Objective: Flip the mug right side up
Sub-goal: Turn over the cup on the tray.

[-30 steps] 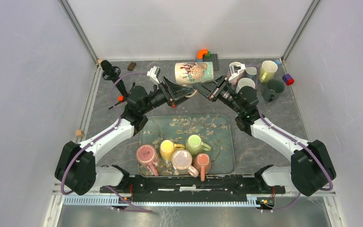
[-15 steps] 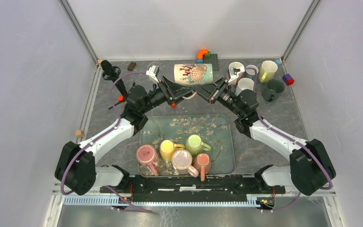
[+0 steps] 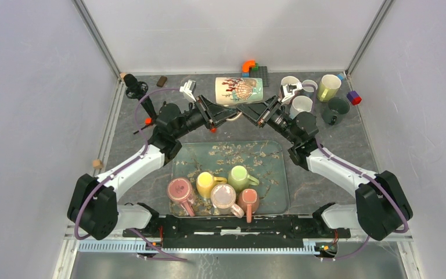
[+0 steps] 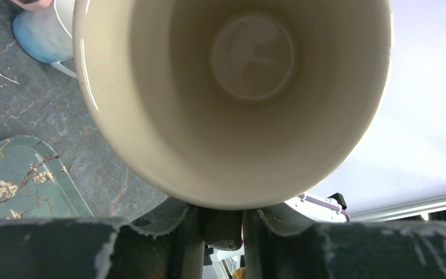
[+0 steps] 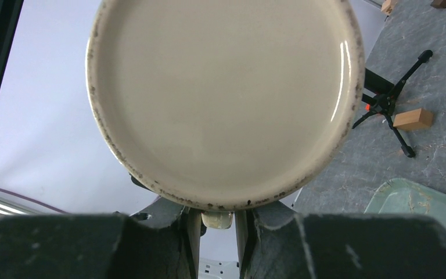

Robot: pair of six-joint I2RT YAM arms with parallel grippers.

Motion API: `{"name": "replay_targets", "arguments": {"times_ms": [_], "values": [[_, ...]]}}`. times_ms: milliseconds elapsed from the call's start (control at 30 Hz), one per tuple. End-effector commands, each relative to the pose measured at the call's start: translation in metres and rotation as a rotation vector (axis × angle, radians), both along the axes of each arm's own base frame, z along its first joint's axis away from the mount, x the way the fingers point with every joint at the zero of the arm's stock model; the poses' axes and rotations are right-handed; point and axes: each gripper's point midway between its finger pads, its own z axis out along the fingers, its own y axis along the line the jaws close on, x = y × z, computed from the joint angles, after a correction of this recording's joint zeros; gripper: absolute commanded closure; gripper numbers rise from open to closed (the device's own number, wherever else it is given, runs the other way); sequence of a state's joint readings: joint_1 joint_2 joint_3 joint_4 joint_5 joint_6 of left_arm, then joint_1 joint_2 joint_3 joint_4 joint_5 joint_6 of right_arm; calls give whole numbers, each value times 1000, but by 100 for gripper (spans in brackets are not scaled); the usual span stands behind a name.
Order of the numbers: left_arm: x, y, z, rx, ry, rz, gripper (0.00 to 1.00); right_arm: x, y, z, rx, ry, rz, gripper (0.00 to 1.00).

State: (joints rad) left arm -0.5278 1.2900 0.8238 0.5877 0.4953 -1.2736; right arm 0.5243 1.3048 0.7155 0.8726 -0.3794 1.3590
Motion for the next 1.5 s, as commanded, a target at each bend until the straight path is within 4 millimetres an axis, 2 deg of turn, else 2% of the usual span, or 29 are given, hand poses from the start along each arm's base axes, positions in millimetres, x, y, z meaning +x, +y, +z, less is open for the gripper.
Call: {"name": "replay_targets", "arguments": {"times_ms": [0, 133, 300, 367, 433, 533, 667, 1100, 1233, 1467], "values": [[2, 5, 43, -31, -136, 36, 86, -18, -4, 42, 54, -179, 8, 100], [1, 7, 45, -10, -160, 47, 97, -18, -3, 38, 31, -184, 3, 100], [-2, 9, 51, 14, -197, 53, 97, -15, -3, 28, 5, -169, -13, 100], [-5, 9, 55, 16, -210, 39, 92, -14, -3, 28, 15, -165, -11, 100], [-8, 7, 57, 14, -215, 14, 77, -15, -2, 30, 28, -166, 2, 100], [-16, 5, 58, 8, -224, -25, 66, -13, 1, 33, 29, -172, 13, 100], [-22, 6, 59, 6, -231, -43, 58, -11, 3, 35, 30, -176, 17, 100], [-31, 10, 69, -12, -269, -63, 58, -9, 3, 34, 59, -163, 47, 100], [-35, 4, 66, 1, -271, -128, 55, -8, 5, 34, 57, -162, 56, 100], [-40, -3, 56, 19, -260, -198, 54, -5, 8, 36, 61, -166, 63, 100]]}}
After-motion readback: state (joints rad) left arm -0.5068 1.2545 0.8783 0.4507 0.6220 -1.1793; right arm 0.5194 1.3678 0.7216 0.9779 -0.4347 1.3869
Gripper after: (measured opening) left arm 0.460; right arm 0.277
